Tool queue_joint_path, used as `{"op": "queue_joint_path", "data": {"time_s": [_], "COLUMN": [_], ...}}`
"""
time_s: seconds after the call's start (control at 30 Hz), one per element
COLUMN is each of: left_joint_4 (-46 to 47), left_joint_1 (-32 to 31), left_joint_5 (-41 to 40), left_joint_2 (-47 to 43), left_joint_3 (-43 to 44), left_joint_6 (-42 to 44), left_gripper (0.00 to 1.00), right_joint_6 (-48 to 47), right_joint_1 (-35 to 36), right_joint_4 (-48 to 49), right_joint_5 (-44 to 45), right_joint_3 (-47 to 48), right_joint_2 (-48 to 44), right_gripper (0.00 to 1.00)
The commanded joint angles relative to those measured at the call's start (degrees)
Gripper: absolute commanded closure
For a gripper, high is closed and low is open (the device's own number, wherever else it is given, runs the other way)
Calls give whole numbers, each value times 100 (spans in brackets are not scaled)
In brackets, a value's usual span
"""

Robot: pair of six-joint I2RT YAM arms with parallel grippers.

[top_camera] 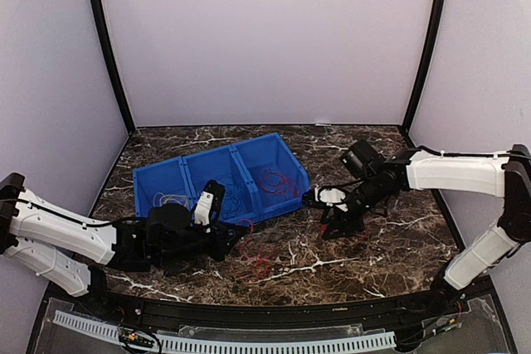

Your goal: Untangle the cables

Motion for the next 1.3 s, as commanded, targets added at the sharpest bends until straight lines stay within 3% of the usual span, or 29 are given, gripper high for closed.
{"op": "queue_joint_path", "data": {"time_s": [0.0, 0.37, 0.53, 0.83, 1.0, 1.27], "left_joint_4": [528, 354, 292, 268, 271, 199], "left_joint_1": [-246, -406, -407, -407, -412, -412], "left_joint_5": [-601, -1135, -1183, -1201, -1218, -1182], "left_joint_2": [-417, -808, -916, -980, -1027, -1062], "left_joint_3": [-546, -1068, -1152, -1168, -1174, -1149], "left_joint_6": [-755, -970, -970, -960, -941, -926], "left_gripper": [100, 100, 100, 100, 100, 100], "right_joint_6": [-77, -61, 142, 182, 236, -12], "right_joint_1": [748, 2079, 2092, 2104, 2101, 2046], "right_joint_4": [352, 1063, 1362, 1056, 949, 537], "right_joint_5": [555, 984, 987, -192, -662, -718], "right_joint_3": [193, 715, 1128, 1782, 1813, 1909], "right_joint_2": [483, 1446, 1901, 2537, 2615, 2573], "right_gripper": [51, 51, 51, 50, 50, 50]}}
